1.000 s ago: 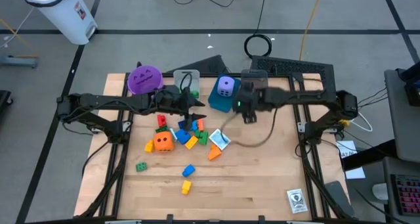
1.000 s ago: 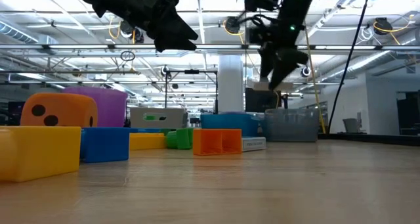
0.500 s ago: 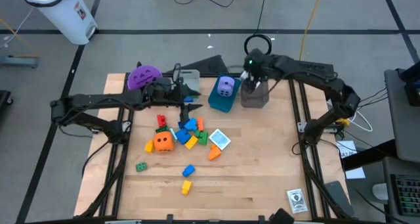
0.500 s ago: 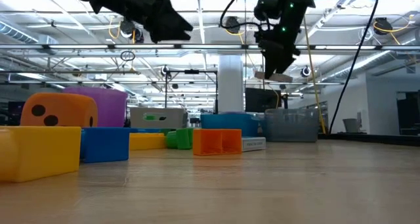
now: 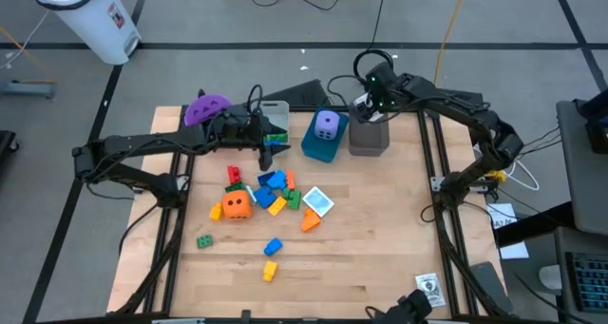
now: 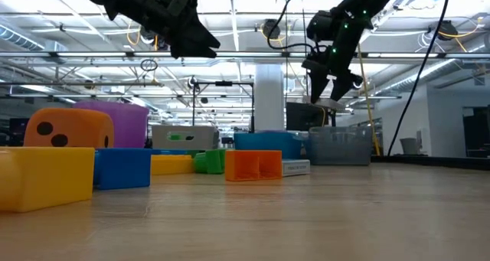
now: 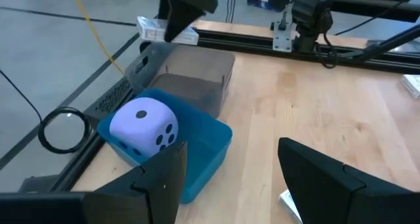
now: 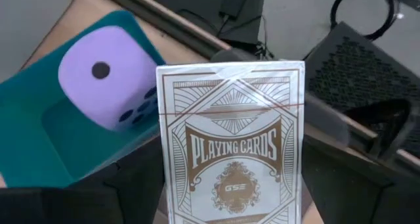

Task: Pick & Place Toys
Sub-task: Put the gold and white deck of cards into the black bin

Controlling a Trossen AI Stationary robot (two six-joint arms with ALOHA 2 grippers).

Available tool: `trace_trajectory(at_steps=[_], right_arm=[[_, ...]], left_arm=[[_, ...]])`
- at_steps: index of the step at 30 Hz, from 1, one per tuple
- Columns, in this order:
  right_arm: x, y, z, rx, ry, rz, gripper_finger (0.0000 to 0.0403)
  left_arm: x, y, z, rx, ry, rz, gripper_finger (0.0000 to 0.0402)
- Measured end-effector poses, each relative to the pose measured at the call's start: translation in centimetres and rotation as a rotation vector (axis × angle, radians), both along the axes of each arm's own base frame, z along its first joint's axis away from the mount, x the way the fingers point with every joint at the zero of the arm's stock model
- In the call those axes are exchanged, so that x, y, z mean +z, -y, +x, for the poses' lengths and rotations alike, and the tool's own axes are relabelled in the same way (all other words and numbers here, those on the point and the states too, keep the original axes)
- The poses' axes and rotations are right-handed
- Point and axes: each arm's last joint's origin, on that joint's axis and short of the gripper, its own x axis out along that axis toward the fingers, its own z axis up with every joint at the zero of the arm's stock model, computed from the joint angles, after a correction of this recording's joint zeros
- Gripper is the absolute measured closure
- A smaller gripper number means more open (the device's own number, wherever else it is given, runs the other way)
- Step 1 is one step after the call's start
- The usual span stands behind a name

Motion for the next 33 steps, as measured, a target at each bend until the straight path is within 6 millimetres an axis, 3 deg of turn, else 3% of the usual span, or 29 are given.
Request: trace_trajectory(at_steps=[12, 23, 33], right_arm=[[-4.4, -0.2, -0.4, 0.018, -0.012, -0.006, 0.0099], [-6.3, -0.1, -0.9, 0.045, -0.019, -0.035, 0.0098], [-9.7, 0.8, 0.1, 0.076, -0.092, 0.017, 0.0098]], left_arm=[[0.0, 0.0, 0.0, 0.004, 0.001, -0.012, 0.0158], [0.0, 0.0, 0.0, 0.013, 0.006, -0.031, 0.0158], [0.0, 0.1, 0.0, 0.015, 0.007, -0.042, 0.0158]])
